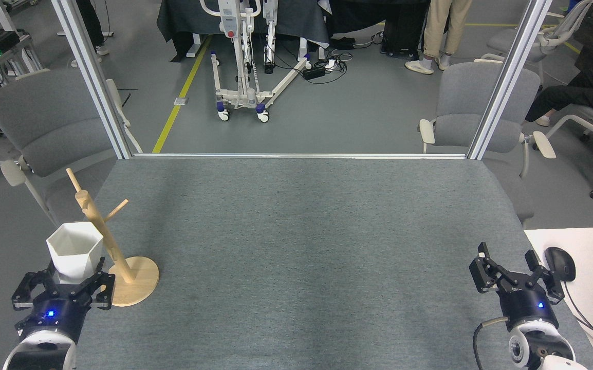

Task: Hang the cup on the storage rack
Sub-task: 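Hook the cup onto a peg of the wooden stand with the left gripper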

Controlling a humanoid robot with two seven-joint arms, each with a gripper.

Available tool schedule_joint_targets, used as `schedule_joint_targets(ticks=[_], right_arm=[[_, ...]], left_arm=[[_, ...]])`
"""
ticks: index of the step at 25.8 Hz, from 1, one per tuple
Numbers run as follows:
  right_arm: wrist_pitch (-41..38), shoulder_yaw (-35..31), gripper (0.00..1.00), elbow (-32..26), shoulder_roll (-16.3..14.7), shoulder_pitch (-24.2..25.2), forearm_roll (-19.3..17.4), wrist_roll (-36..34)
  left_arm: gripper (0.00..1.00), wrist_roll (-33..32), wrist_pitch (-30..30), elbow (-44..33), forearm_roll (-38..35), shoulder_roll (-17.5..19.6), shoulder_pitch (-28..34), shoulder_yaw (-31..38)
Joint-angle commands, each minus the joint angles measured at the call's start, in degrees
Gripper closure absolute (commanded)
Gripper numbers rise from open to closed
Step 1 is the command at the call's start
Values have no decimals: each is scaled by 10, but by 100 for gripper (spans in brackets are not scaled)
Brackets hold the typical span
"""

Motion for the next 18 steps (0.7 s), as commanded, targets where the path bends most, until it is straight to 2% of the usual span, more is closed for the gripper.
schedule_joint_targets(ticks=[1, 2, 7, 18], right_arm=[[-2, 0, 0, 1, 0, -1, 1, -1], [-1, 0, 0, 1, 1, -1, 2, -1], [-3, 0, 0, 1, 0, 3, 0, 0], [-3, 2, 0, 3, 0, 10, 3, 0]], left_arm=[[34, 1, 1, 2, 0, -1, -3, -2], [27, 1, 2, 5, 0, -1, -4, -2], [10, 2, 2, 29, 0, -1, -9, -3], [7, 3, 4, 69, 0, -2, -12, -21]])
